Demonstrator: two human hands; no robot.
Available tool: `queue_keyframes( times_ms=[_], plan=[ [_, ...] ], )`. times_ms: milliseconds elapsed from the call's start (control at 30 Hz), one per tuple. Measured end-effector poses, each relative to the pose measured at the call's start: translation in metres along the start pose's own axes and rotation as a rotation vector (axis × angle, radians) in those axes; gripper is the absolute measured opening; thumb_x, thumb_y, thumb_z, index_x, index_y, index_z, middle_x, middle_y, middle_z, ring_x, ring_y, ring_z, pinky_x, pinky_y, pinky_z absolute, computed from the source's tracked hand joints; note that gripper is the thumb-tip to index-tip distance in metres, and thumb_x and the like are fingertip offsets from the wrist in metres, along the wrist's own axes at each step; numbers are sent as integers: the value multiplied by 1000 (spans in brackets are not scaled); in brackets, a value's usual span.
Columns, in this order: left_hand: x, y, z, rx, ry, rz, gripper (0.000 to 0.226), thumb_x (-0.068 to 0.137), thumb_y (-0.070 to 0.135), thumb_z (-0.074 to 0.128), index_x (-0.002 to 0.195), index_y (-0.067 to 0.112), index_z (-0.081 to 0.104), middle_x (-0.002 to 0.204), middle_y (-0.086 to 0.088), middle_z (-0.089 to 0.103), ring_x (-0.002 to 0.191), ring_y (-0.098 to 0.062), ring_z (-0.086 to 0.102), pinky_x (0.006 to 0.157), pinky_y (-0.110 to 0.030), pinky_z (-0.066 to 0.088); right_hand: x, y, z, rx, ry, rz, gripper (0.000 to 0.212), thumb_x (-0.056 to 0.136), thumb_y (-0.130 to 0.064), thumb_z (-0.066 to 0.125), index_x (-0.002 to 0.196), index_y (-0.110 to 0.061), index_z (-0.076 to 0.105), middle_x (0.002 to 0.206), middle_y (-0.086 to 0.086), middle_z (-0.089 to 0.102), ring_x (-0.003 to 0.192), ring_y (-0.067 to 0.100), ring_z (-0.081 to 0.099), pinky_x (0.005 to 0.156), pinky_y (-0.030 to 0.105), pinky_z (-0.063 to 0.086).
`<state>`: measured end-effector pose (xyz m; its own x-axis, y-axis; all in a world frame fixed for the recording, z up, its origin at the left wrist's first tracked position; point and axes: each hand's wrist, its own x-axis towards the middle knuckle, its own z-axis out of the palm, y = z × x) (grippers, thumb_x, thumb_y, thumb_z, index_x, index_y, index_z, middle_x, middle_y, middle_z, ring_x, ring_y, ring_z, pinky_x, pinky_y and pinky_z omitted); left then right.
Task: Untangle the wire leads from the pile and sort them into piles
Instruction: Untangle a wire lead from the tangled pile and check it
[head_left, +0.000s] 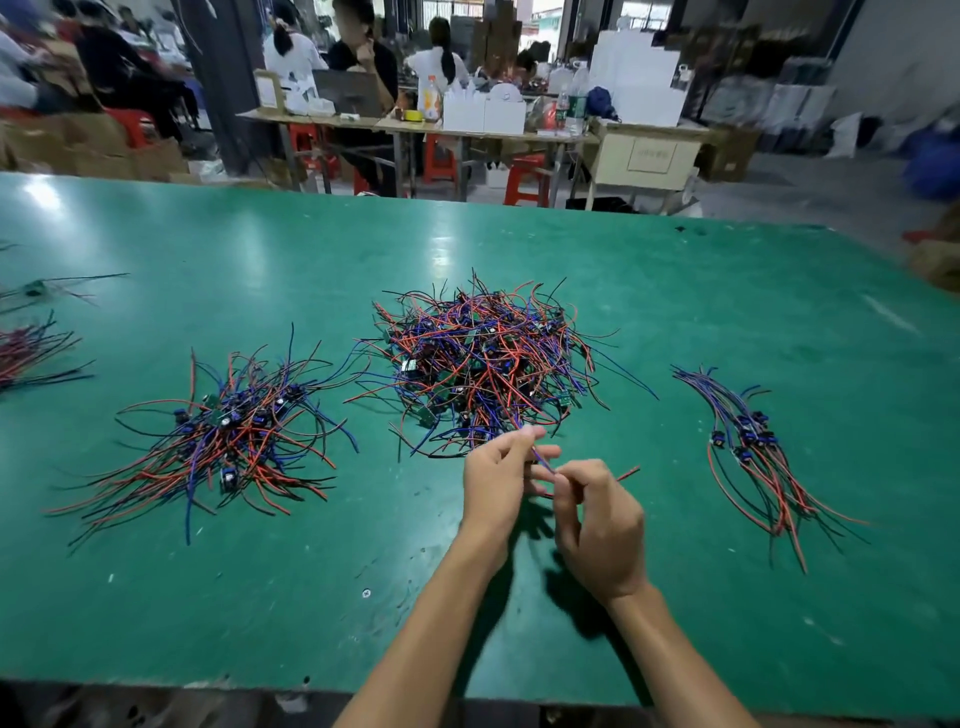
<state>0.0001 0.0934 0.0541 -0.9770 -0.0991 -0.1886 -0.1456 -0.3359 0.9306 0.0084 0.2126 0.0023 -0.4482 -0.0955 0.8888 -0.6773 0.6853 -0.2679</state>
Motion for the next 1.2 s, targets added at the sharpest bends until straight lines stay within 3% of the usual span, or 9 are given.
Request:
queue_keyframes(
  times_ms=[133,267,433,567,633,700,867,1100,1200],
  plan=[
    [-5,16,0,25,-34,57,22,102,11,54,96,10,76,73,-4,72,49,-10,58,51,-19,47,-1,3,-11,180,-9,226,30,105,-41,40,101,-18,59,94,-6,62,79,14,60,72,23,47],
    [-11,25,-7,159,-170,156,27,105,16,49,103,15,76,63,5,58,56,-6,50,55,-15,43,3,11,-16,339,109,659,44,106,-40,27,86,-31,66,72,-3,68,68,13,65,64,29,46],
    [-23,12,-15,328,-330,294,25,105,14,51,103,15,76,61,9,56,57,-6,48,56,-22,40,24,12,-2,500,-229,940,49,101,-49,38,92,-26,80,87,-2,78,82,15,69,76,29,51],
    [-32,-3,-28,493,-398,317,21,102,24,55,105,20,76,61,12,56,57,-3,50,58,-19,37,42,2,10,828,-261,1199,54,97,-60,48,103,-18,80,76,4,67,56,11,55,47,17,46],
    [-33,-5,-36,556,-380,320,20,100,30,58,104,27,77,61,12,57,60,-5,52,59,-21,37,45,2,10,872,-213,1229,50,91,-63,51,104,-25,81,69,0,47,49,7,31,42,15,29],
    [-33,-3,-45,636,-361,324,18,99,34,60,103,33,77,60,12,59,60,-7,51,58,-21,37,47,2,5,975,-195,1247,46,86,-62,55,103,-28,80,72,4,36,52,7,27,48,21,24],
    [-28,-1,-61,706,-259,350,16,100,32,62,99,32,77,63,10,65,61,-3,51,55,-18,33,49,4,-10,1054,-198,1186,24,87,-41,64,100,-28,80,98,1,70,68,5,55,66,27,36],
    [-23,4,-69,720,-208,354,22,105,21,52,103,28,72,68,7,68,57,-3,52,61,-26,42,45,2,-13,845,-95,1076,15,93,-26,69,94,-13,76,86,7,75,61,14,59,58,22,48],
    [-21,9,-69,721,-263,265,23,107,20,48,112,26,69,81,4,72,58,-8,55,58,-17,43,41,3,-12,786,-37,1059,12,95,-20,69,92,-10,74,80,8,75,58,14,60,54,21,49]
  ],
)
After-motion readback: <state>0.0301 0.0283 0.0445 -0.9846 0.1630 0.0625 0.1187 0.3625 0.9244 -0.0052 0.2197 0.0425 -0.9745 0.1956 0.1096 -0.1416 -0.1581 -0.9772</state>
